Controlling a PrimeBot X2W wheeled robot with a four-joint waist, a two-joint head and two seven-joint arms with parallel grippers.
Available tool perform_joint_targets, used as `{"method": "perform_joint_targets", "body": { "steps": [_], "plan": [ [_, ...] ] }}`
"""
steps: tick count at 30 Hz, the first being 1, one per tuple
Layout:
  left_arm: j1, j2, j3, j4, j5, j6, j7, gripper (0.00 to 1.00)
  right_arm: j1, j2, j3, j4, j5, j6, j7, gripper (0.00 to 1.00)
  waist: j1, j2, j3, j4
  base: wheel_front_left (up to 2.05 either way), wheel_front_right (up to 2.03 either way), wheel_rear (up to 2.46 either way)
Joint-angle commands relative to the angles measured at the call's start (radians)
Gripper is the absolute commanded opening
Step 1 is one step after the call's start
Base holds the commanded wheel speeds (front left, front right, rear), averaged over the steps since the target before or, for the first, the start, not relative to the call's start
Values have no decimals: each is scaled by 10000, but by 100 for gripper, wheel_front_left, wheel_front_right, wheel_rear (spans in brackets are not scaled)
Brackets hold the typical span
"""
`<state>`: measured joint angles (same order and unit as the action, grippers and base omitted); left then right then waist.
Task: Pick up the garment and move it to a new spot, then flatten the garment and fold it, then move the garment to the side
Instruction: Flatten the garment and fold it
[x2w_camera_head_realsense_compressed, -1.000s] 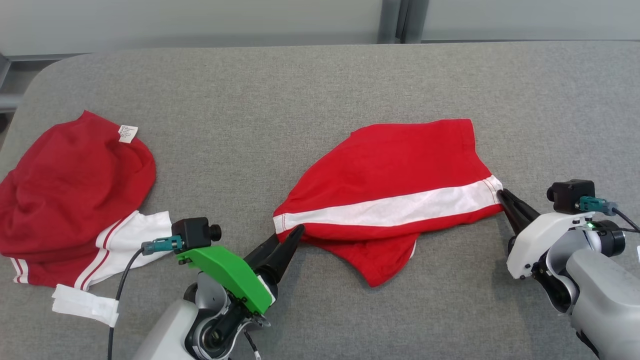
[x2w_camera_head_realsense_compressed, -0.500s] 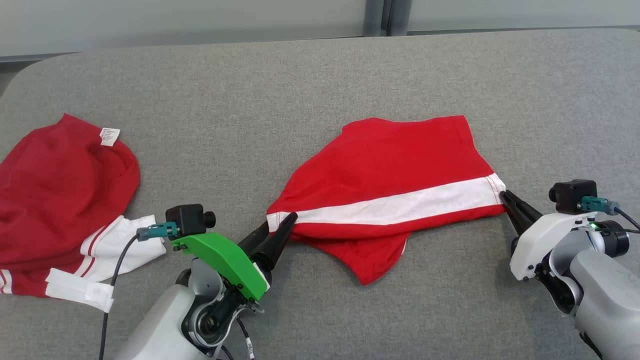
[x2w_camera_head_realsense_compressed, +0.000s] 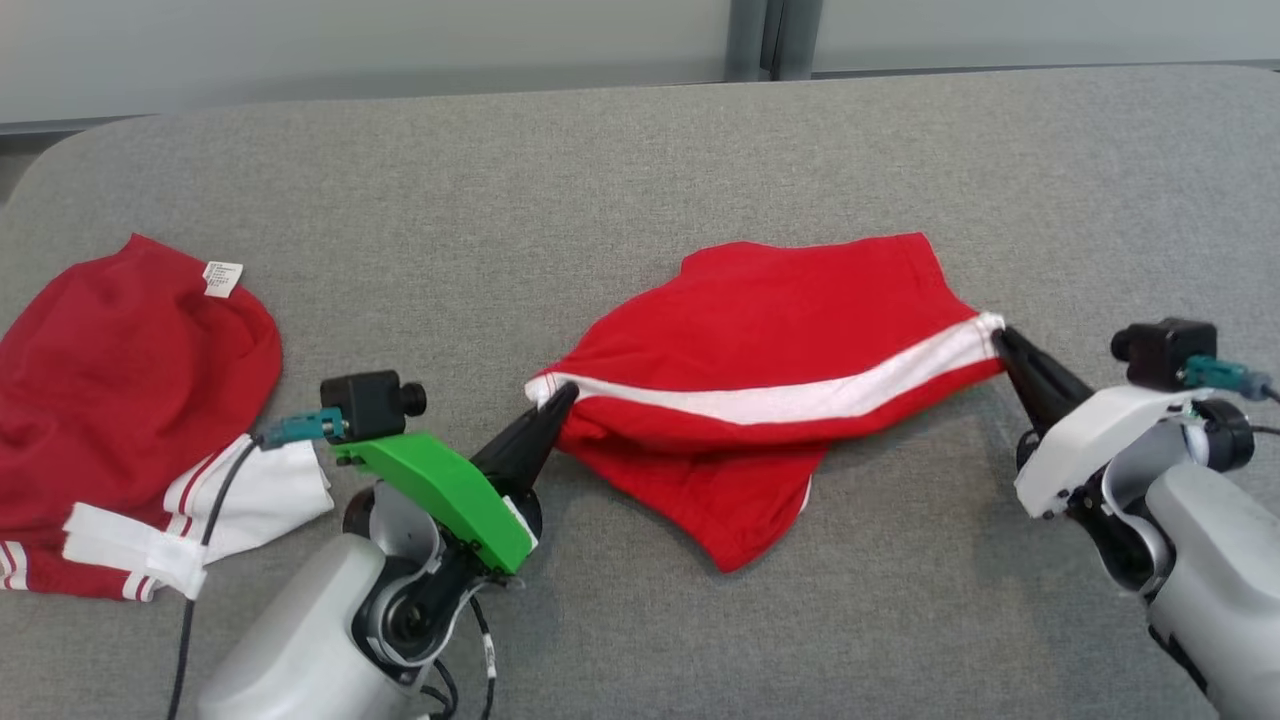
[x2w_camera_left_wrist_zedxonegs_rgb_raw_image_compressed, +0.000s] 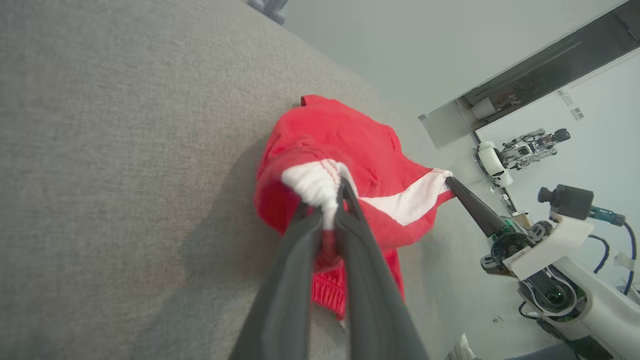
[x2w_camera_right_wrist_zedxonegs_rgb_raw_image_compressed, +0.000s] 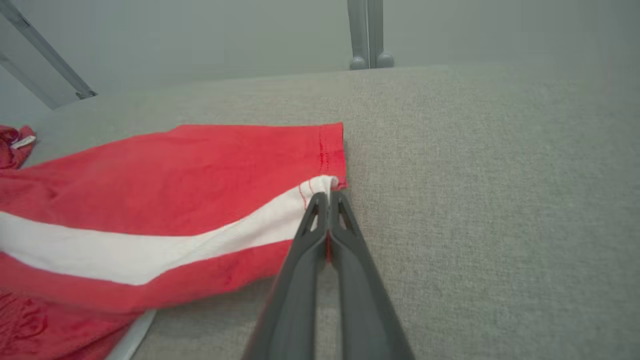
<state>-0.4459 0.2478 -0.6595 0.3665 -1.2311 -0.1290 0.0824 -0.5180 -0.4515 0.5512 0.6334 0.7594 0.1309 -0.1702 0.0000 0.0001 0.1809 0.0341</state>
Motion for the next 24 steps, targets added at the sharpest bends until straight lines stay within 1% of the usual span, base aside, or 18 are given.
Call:
{"method": "perform_joint_targets", "body": {
  "steps": [1,4,7,9,11,14,16,18,19,20,22,24],
  "plan": [
    [-260,243,21,-311,158,-32,-52,0,1,-167,-254,-444,240,-3,-64,0,0,-1,-2,-18,0,0,0],
    [-418,740,114,-1102,370,-16,-117,0,103,-588,-860,-1521,406,-3,-36,0,0,-1,-132,-77,0,0,0],
    [-315,1338,323,-2342,546,262,-41,0,400,-930,-1555,-3072,840,-1,277,0,0,-1,-217,-214,0,0,0],
    [-125,1723,597,-3464,362,552,73,0,681,-1192,-2233,-4260,1196,-1,553,0,0,-1,-238,-287,0,0,0],
    [-61,2219,924,-4679,210,946,310,0,1052,-1403,-2899,-5460,1456,-1,1015,0,0,-1,-182,-338,0,0,0],
    [-313,2793,1322,-6325,-182,1491,988,0,1228,-1488,-3744,-7097,1714,0,2049,0,0,-1,260,-425,0,0,0],
    [-906,3096,1528,-7030,-427,1775,1579,0,837,-1380,-4155,-7845,1709,0,2920,0,0,-1,785,-455,0,0,0],
    [-1762,3404,1805,-7281,-419,2024,2103,0,-15,-1043,-4417,-8247,1754,0,3851,0,0,-1,1458,-513,0,0,0],
    [-2247,3448,1942,-7283,-540,2114,2359,0,-576,-905,-4513,-8299,1612,0,4318,0,0,-1,1830,-534,0,0,0],
    [-2247,3448,1942,-7283,-540,2114,2359,0,-576,-905,-4513,-8299,1612,0,4318,0,0,-1,1830,-534,0,0,0],
    [-3405,3515,2158,-6992,-648,2200,2895,0,-1896,-372,-4681,-8124,1482,0,5134,0,0,-1,2539,-530,0,0,0],
    [-4683,3555,2268,-6388,-504,2239,3375,0,-3388,136,-4805,-7705,1151,0,5862,0,0,-1,3219,-489,0,0,0]
  ]
}}
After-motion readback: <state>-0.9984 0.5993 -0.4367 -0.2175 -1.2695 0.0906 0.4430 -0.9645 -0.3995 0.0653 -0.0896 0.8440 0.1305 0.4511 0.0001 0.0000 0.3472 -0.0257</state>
